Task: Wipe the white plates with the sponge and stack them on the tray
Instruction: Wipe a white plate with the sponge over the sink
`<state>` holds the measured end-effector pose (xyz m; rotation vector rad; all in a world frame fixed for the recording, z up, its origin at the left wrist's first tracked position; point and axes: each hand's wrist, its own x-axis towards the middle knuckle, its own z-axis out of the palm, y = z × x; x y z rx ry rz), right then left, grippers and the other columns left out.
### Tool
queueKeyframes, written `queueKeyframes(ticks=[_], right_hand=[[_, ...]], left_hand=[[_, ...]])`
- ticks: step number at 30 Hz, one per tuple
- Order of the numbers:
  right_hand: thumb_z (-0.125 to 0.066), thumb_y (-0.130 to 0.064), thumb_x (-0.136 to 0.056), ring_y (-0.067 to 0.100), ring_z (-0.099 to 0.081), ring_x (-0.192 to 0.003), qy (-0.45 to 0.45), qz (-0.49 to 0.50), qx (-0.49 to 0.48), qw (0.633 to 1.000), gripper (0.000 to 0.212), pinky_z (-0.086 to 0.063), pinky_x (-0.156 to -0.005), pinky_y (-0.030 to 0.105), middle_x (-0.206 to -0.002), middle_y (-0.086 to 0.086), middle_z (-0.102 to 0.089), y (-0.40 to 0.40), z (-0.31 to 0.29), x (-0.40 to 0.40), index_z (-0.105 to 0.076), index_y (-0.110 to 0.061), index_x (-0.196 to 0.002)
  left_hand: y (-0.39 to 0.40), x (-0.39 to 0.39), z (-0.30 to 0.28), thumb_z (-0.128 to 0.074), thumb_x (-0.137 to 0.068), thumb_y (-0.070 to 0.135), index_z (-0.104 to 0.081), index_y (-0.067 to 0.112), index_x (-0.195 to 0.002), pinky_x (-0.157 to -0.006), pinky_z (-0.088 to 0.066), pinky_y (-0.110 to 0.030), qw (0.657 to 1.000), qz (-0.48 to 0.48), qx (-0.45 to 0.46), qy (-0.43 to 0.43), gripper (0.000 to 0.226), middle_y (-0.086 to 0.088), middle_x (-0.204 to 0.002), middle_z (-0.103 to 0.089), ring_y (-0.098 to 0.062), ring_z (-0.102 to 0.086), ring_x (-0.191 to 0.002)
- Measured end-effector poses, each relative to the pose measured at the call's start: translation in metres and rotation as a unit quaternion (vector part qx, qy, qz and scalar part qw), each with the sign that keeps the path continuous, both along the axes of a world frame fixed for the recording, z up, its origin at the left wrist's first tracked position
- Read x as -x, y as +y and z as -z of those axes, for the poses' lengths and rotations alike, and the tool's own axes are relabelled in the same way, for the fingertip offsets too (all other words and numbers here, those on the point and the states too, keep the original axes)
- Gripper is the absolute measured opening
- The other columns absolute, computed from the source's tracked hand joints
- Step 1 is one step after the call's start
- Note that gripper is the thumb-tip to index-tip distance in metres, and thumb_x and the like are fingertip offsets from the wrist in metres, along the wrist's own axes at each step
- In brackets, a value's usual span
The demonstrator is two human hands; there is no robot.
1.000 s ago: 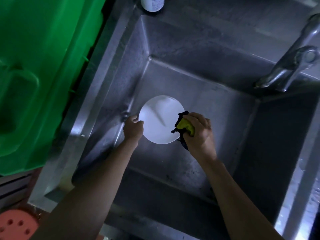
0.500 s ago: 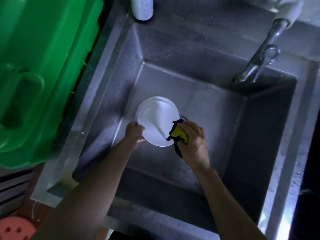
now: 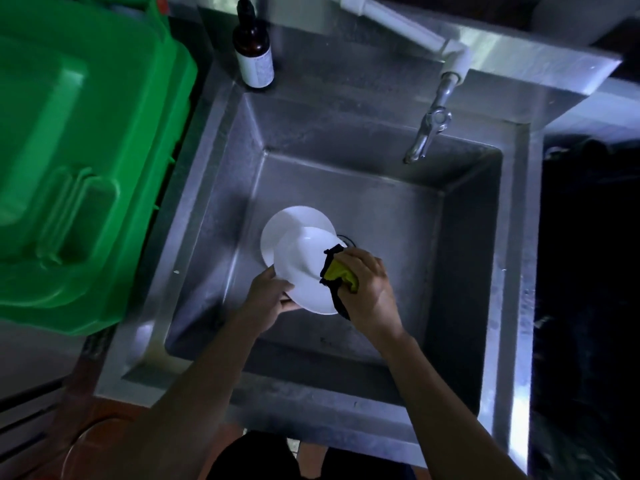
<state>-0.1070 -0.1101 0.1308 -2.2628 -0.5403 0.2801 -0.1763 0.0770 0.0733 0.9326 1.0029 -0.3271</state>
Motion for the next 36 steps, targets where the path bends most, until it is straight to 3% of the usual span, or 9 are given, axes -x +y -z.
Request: queueKeyframes(ticks=[3, 9, 12, 15, 17, 22, 29, 32, 36], right_hand=[[-0.062, -0.005, -0.071, 0.028, -0.054, -0.112, -0.005, 0.005, -0.016, 1.0, 0.049, -0.05, -0.094, 0.039, -0.126, 0.002, -0.064, 0.005, -0.017, 0.01, -0.068, -0.021, -0.116], [-0.063, 0.003, -0.071, 0.031, -0.049, -0.123, 0.004, -0.014, 0.039, 0.999, 0.059, -0.046, -0.104, 0.046, -0.137, 0.004, -0.058, 0.01, -0.042, 0.026, -0.065, -0.015, -0.128], [-0.063, 0.0, -0.078, 0.032, -0.048, -0.127, -0.007, -0.03, 0.049, 0.998, 0.056, -0.042, -0.106, 0.048, -0.142, 0.006, -0.054, 0.008, -0.052, 0.031, -0.061, -0.012, -0.132], [-0.06, -0.014, -0.092, 0.035, -0.041, -0.136, -0.041, -0.049, 0.061, 0.996, 0.048, -0.037, -0.112, 0.051, -0.149, 0.011, -0.047, 0.004, -0.061, 0.037, -0.055, -0.009, -0.139], [-0.054, -0.01, -0.096, 0.04, -0.037, -0.139, -0.064, -0.069, 0.07, 0.993, 0.047, -0.033, -0.114, 0.056, -0.152, 0.016, -0.043, 0.001, -0.067, 0.04, -0.051, -0.005, -0.142], [-0.055, 0.005, -0.09, 0.045, -0.037, -0.139, -0.116, -0.089, 0.087, 0.985, 0.055, -0.029, -0.115, 0.058, -0.151, 0.021, -0.042, -0.008, -0.083, 0.038, -0.048, 0.0, -0.144], [-0.053, 0.004, -0.087, 0.039, -0.033, -0.14, -0.107, 0.0, 0.137, 0.985, 0.06, -0.035, -0.11, 0.056, -0.154, 0.016, -0.037, -0.014, -0.092, 0.017, -0.046, -0.005, -0.146], [-0.054, 0.003, -0.086, 0.037, -0.031, -0.14, -0.114, 0.009, 0.137, 0.984, 0.062, -0.038, -0.107, 0.055, -0.155, 0.013, -0.035, -0.012, -0.093, 0.009, -0.044, -0.007, -0.147], [-0.052, 0.003, -0.086, 0.036, -0.028, -0.141, -0.123, 0.011, 0.126, 0.984, 0.064, -0.037, -0.108, 0.054, -0.157, 0.011, -0.032, -0.002, -0.097, 0.001, -0.042, -0.009, -0.149]], left_hand=[[-0.005, 0.004, -0.023, -0.051, -0.085, -0.011, -0.059, 0.02, -0.138, -0.079, -0.061, -0.051, 1.0, 0.015, 0.0, -0.019, 0.062, -0.013, -0.127, -0.066, -0.039, -0.064, -0.113], [-0.008, 0.009, -0.06, -0.054, -0.078, -0.015, -0.076, 0.024, -0.109, -0.076, -0.06, -0.054, 0.997, 0.027, 0.003, -0.066, 0.054, -0.02, -0.111, -0.073, -0.041, -0.072, -0.099], [-0.007, 0.011, -0.079, -0.057, -0.07, -0.011, -0.079, 0.021, -0.101, -0.073, -0.06, -0.049, 0.996, 0.024, 0.001, -0.082, 0.049, -0.021, -0.104, -0.074, -0.036, -0.074, -0.089], [-0.008, 0.011, -0.096, -0.053, -0.074, -0.014, -0.074, 0.013, -0.109, -0.073, -0.061, -0.051, 0.995, 0.031, -0.015, -0.096, 0.049, -0.02, -0.099, -0.071, -0.034, -0.07, -0.086], [-0.009, 0.011, -0.107, -0.05, -0.076, -0.017, -0.072, 0.01, -0.113, -0.078, -0.059, -0.056, 0.994, 0.03, -0.021, -0.107, 0.05, -0.02, -0.099, -0.069, -0.034, -0.068, -0.087], [-0.012, 0.012, -0.132, -0.05, -0.078, -0.018, -0.071, 0.012, -0.108, -0.079, -0.058, -0.058, 0.989, 0.027, -0.018, -0.141, 0.047, -0.018, -0.098, -0.071, -0.035, -0.068, -0.089], [-0.008, 0.015, -0.149, -0.062, -0.058, -0.001, -0.073, 0.013, -0.108, -0.086, -0.053, -0.068, 0.988, 0.039, -0.027, -0.149, 0.053, -0.015, -0.1, -0.072, -0.037, -0.068, -0.087], [-0.006, 0.018, -0.152, -0.063, -0.058, -0.001, -0.074, 0.015, -0.108, -0.084, -0.054, -0.066, 0.986, 0.056, -0.032, -0.155, 0.053, -0.017, -0.104, -0.072, -0.039, -0.068, -0.089], [-0.002, 0.022, -0.154, -0.065, -0.058, -0.002, -0.074, 0.012, -0.112, -0.072, -0.061, -0.052, 0.983, 0.076, -0.033, -0.162, 0.056, -0.018, -0.107, -0.071, -0.037, -0.07, -0.087]])
